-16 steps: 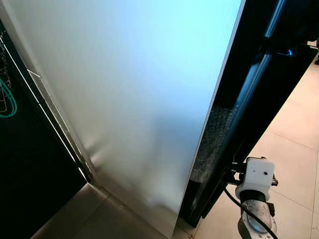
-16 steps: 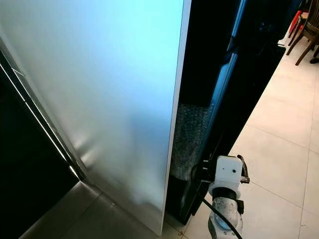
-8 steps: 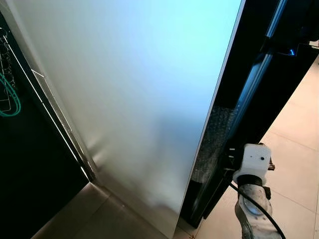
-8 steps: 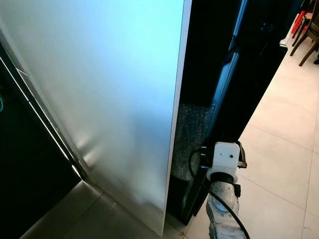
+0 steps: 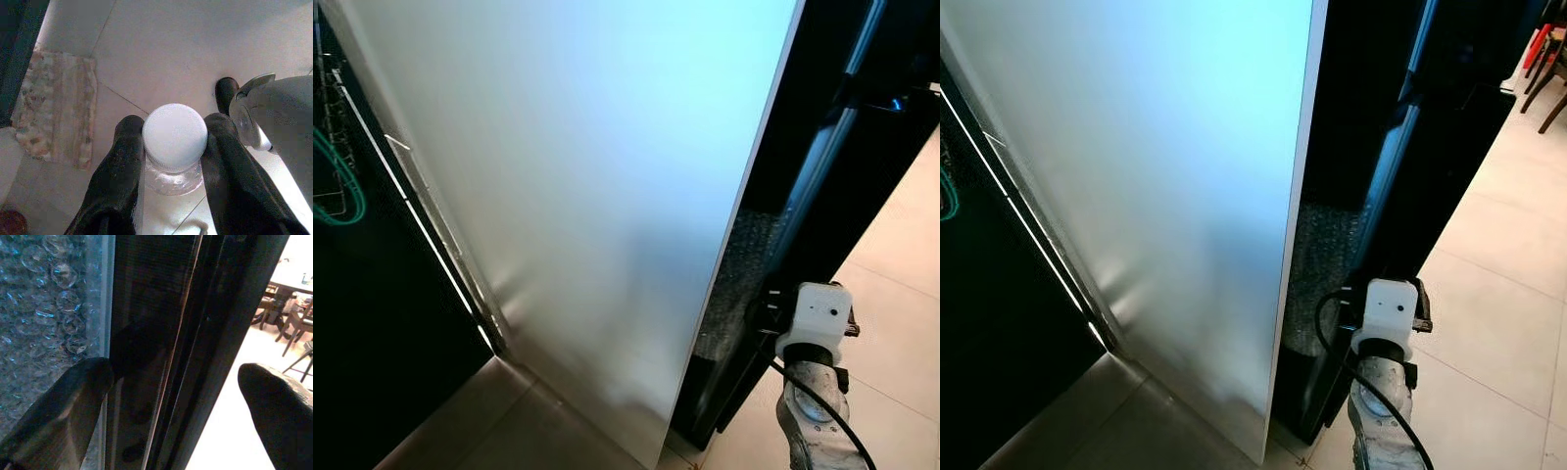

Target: Restocking fridge

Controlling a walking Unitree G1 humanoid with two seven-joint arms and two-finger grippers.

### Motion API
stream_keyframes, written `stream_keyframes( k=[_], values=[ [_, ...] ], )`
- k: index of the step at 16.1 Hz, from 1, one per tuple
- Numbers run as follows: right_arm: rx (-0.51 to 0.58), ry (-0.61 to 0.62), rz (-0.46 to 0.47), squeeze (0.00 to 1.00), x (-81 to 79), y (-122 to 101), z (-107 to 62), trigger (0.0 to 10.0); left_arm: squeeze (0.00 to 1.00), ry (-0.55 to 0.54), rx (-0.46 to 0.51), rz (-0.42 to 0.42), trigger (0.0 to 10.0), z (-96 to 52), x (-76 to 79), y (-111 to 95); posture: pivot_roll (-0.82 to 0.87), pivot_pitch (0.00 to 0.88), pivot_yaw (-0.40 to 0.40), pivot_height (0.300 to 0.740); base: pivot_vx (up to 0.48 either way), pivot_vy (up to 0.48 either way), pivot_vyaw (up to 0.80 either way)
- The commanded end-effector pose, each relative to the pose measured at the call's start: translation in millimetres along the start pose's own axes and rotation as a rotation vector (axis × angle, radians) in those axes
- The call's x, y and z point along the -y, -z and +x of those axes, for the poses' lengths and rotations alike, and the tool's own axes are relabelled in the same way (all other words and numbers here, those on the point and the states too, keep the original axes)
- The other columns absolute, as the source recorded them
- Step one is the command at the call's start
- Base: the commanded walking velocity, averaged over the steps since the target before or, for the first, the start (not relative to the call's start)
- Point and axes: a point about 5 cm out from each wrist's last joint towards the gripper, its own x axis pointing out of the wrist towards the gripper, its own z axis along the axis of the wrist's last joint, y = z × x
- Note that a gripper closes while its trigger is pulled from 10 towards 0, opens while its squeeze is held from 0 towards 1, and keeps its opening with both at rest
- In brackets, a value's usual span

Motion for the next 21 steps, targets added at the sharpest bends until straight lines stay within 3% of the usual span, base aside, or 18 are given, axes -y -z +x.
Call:
stream_keyframes(
  k=[1,6,13,15,17,18,21],
  values=[
    [0.031,0.108,-0.014,0.0,22.1,-5,4.1,10.0,0.0,0.0,-0.025,0.012,10.0,-0.9,-3.3,6,-0.01,0.0,-0.001,0.74,0.0,0.0,0.0],
    [0.025,0.182,-0.034,0.0,38.5,-3,-0.2,10.0,0.0,0.004,-0.024,0.022,10.0,-0.9,-3.9,6,-0.01,0.0,0.003,0.74,0.0,0.0,0.0],
    [-0.046,0.39,-0.095,0.0,96.8,16,-17.2,10.0,0.0,0.011,-0.025,0.039,10.0,-0.9,-4.2,5,-0.03,0.0,0.013,0.74,0.0,0.0,0.0],
    [-0.115,0.454,-0.06,0.0,112.8,30,-23.8,10.0,0.0,0.013,-0.024,0.042,10.0,-0.8,-3.6,5,-0.03,0.0,0.01,0.74,0.0,0.0,0.0],
    [-0.238,0.539,0.046,0.0,128.2,59,-37.0,10.0,0.0,0.016,-0.021,0.043,10.0,-0.7,-2.9,4,-0.03,0.0,0.008,0.74,0.0,0.0,0.0],
    [-0.323,0.587,0.046,0.0,137.9,79,-47.9,10.0,0.0,0.018,-0.02,0.045,10.0,-0.6,-2.2,4,-0.03,0.0,0.006,0.74,0.0,0.0,0.0],
    [-0.449,0.646,0.046,0.0,148.1,107,-68.6,10.0,0.0,0.019,-0.021,0.039,10.0,-0.5,-1.4,4,-0.02,0.0,0.001,0.74,0.0,0.0,0.0]
  ],
)
